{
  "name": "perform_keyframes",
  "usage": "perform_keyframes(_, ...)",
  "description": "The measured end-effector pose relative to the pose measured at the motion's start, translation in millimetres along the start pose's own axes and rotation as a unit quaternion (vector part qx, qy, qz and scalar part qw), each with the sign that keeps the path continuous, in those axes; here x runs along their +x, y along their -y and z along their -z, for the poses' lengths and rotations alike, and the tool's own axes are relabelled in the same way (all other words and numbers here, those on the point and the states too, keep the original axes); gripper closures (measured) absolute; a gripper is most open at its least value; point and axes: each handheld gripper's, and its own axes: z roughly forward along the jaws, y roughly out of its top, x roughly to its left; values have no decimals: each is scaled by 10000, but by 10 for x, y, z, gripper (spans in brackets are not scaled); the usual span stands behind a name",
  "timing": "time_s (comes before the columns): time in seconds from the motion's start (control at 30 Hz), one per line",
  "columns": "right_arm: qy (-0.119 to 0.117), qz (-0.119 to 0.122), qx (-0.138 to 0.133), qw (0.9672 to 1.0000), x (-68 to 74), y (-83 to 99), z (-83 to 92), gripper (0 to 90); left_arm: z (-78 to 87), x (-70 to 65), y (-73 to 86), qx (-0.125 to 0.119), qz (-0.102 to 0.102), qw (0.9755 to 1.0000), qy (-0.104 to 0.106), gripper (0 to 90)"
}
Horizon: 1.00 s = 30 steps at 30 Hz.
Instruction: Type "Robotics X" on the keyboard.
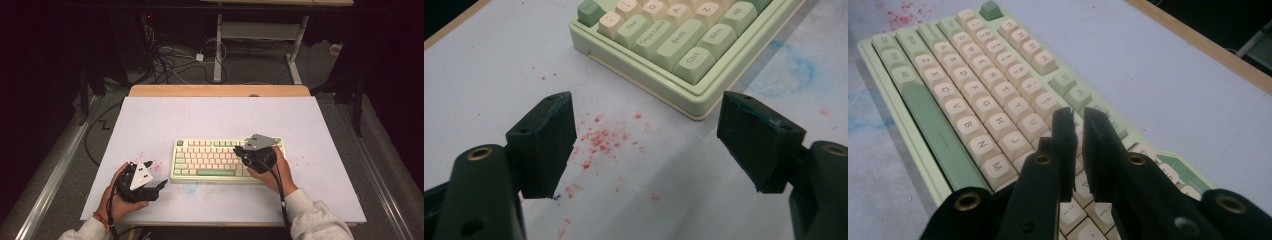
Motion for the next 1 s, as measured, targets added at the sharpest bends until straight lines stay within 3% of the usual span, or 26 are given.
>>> perform_keyframes(0.13,41,-9,-78,10000,4,-2,52,793,10,2,-2,-37,11,10000,-31,224)
perform_keyframes(0.37,-6,8,-370,9993,28,19,227,603,7,0,2,25,-5,10000,-23,224)
perform_keyframes(0.67,273,6,-621,9977,59,109,379,361,7,-3,1,31,-7,10000,2,223)
perform_keyframes(1.0,614,-28,-706,9956,49,266,568,302,35,-5,-8,-75,-22,9999,81,212)
